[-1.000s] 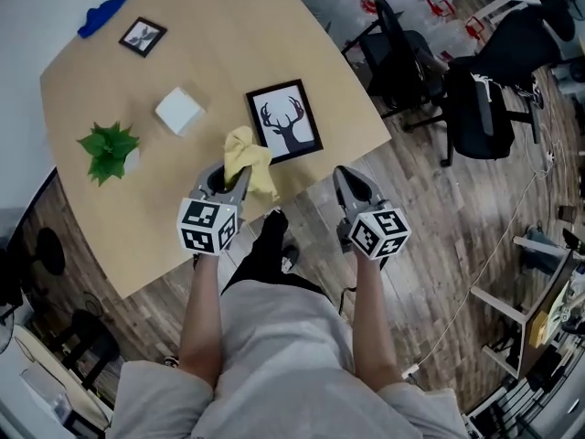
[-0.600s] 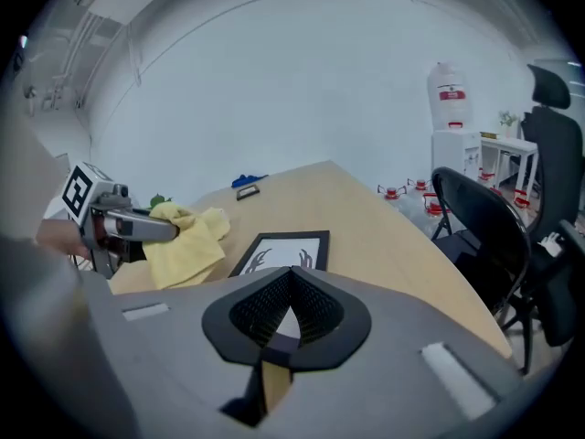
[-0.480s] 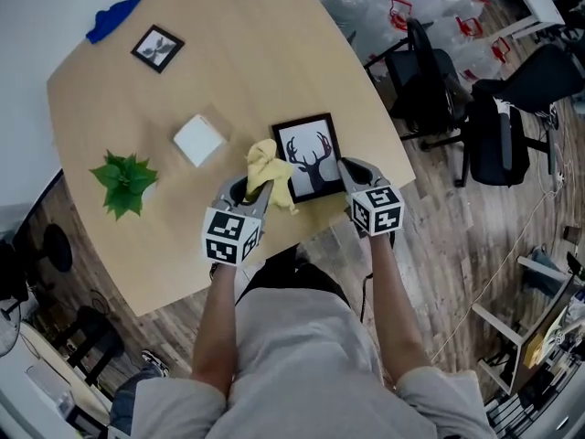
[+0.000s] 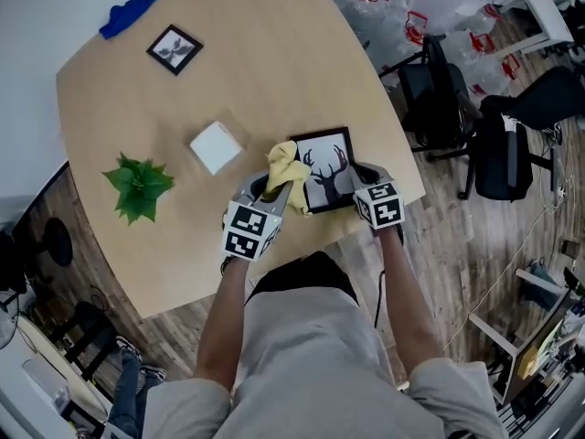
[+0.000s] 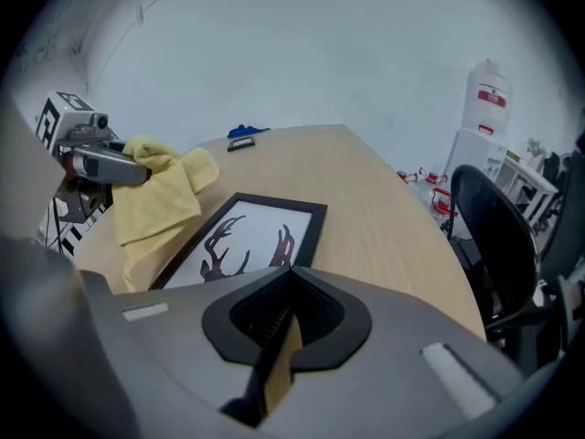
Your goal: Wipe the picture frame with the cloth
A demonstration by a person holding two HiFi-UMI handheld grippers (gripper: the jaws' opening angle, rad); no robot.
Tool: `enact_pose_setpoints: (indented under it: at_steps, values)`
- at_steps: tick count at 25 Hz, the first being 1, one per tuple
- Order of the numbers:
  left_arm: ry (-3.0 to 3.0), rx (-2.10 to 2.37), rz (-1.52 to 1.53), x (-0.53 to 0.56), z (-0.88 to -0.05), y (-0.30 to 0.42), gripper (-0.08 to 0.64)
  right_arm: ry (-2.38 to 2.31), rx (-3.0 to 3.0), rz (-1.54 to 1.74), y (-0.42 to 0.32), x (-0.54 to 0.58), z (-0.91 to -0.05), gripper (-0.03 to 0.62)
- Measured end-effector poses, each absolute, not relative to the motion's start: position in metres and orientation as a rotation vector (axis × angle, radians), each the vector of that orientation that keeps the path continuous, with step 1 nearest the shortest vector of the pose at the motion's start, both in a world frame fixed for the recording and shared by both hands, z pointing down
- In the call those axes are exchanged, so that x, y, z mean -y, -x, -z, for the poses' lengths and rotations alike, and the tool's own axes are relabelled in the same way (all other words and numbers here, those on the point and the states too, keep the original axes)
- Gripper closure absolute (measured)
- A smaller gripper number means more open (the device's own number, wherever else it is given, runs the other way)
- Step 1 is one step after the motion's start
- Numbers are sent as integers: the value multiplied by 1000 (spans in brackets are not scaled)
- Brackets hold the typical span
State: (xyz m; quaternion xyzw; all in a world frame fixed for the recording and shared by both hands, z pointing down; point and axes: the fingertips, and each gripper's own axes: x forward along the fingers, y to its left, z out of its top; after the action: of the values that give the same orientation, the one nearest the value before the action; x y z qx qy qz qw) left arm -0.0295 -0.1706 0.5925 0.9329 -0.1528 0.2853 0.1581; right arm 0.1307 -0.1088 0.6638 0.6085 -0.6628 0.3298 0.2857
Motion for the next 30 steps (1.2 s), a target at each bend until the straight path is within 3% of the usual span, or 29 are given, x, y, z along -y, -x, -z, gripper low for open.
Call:
enact_pose_setpoints:
  at_steps: [13,22,30]
  values:
    - [-2963,490,-988,245,-571,-38,410,-1633,1745,-978,-133,108,-664,589]
    - [-2996,230,-1377,229,-647,-64,410,-1635,1708,-1040,-134,108,-665,589]
    - [-2981,175,-1422,214,-662,-65,416,-1616,1684,-1096,-134,108,-665,589]
